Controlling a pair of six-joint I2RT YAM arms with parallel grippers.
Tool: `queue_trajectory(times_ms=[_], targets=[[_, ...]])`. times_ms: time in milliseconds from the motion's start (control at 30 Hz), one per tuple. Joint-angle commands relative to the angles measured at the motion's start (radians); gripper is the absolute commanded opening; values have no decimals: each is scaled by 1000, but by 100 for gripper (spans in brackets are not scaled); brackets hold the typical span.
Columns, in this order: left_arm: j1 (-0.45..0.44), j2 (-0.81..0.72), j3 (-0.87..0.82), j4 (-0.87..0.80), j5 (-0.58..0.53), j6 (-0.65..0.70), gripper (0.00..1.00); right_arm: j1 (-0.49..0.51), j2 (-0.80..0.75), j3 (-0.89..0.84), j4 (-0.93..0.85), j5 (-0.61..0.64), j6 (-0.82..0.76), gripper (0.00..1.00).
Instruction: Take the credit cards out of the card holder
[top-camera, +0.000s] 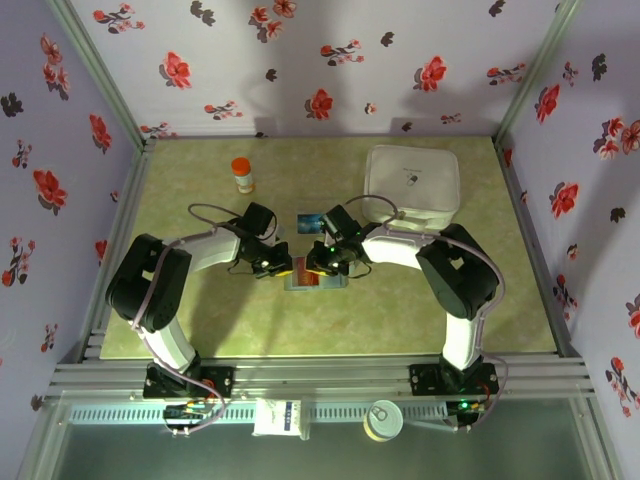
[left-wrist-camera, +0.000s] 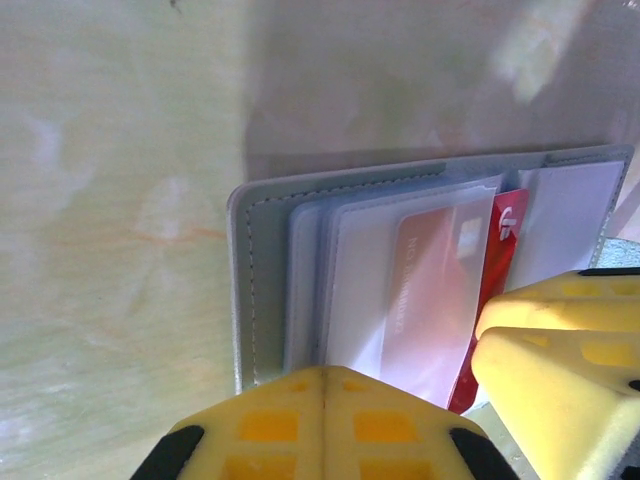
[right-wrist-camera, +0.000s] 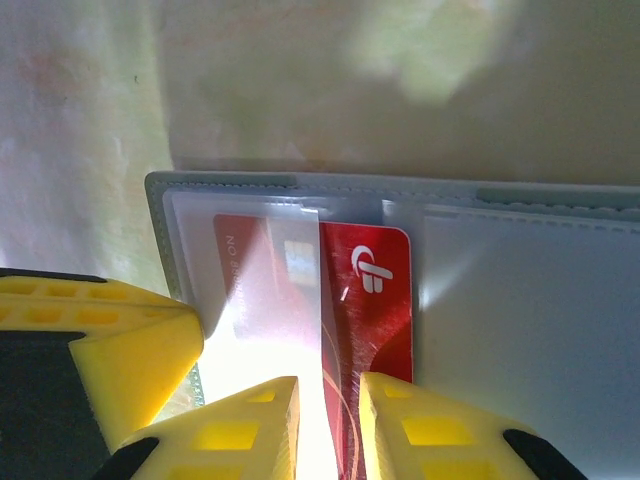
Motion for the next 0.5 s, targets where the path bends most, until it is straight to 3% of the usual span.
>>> queue_trajectory(times_ms=[0,467], targets=[[0,-44,15,-54,-14,9,5,8,-47,19,-36,27,-18,24],[-56,-9,85,-88,-9,5,4,-7,-119,-20,-12,33,-8,24]])
